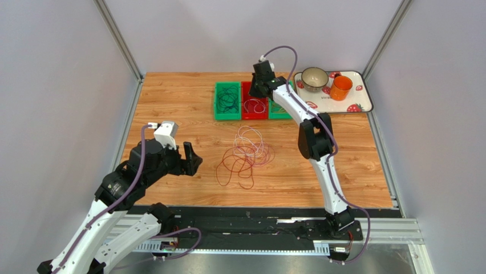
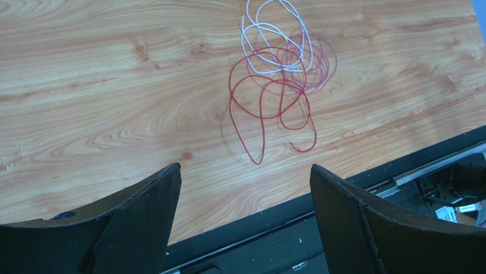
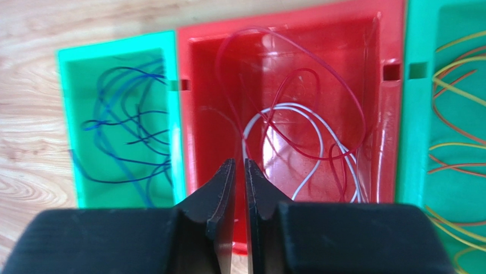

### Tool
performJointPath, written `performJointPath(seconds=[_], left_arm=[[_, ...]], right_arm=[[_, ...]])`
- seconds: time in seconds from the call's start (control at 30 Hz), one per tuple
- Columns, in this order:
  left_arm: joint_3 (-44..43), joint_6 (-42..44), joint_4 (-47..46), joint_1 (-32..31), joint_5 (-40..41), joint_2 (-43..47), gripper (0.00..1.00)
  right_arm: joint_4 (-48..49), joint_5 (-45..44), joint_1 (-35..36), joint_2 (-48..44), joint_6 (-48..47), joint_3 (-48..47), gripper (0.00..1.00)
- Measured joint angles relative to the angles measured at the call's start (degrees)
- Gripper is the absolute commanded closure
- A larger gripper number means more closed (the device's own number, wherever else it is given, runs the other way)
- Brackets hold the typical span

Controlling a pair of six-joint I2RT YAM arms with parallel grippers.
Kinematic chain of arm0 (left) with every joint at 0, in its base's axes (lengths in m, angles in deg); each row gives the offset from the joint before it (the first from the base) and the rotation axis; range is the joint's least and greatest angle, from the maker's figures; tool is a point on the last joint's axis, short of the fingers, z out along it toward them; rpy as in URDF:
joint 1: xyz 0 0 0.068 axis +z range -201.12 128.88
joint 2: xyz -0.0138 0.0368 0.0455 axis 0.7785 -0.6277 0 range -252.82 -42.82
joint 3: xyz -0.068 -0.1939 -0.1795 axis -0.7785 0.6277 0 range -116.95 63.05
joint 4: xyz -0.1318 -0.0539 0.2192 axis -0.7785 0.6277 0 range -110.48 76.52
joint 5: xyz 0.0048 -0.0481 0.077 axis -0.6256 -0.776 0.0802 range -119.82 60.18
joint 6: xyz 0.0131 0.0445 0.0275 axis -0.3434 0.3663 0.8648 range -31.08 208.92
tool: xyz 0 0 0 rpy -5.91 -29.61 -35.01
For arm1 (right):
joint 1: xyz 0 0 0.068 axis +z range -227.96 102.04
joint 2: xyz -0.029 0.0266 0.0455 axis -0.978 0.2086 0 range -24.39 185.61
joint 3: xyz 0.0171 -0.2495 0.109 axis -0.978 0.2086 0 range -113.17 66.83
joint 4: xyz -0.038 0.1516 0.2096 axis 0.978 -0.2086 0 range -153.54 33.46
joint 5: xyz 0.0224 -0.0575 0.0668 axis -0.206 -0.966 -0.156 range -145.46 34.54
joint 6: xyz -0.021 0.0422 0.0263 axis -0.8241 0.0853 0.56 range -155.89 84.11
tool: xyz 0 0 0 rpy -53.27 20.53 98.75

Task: Untangle the cables
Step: Place the cable in the bin.

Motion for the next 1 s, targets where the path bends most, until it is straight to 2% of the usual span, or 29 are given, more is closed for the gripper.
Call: performJointPath(seconds=[0.27, 0.53, 0.7, 1.0], left_arm=[[0.0, 0.0, 0.0, 0.0, 0.04, -0.02, 0.09], [0.0, 0.0, 0.04, 0.0, 0.55, -0.87, 0.08], [0.0, -0.22, 0.09, 0.0, 1.51, -1.9, 0.1], [1.49, -3.69, -0.79, -0.02, 2.38, -7.48, 0.14]], right_arm=[[0.09, 2.03, -1.01, 2.25, 1.44, 0.22, 0.91], [-0.46, 5.84, -1.49, 0.09, 1.51, 0.63, 0.78], [-0.13, 8.61, -1.46, -8.63, 1.53, 5.01, 0.72], [4.13, 11.04, -1.44, -33.81, 1.51, 27.69, 0.68]])
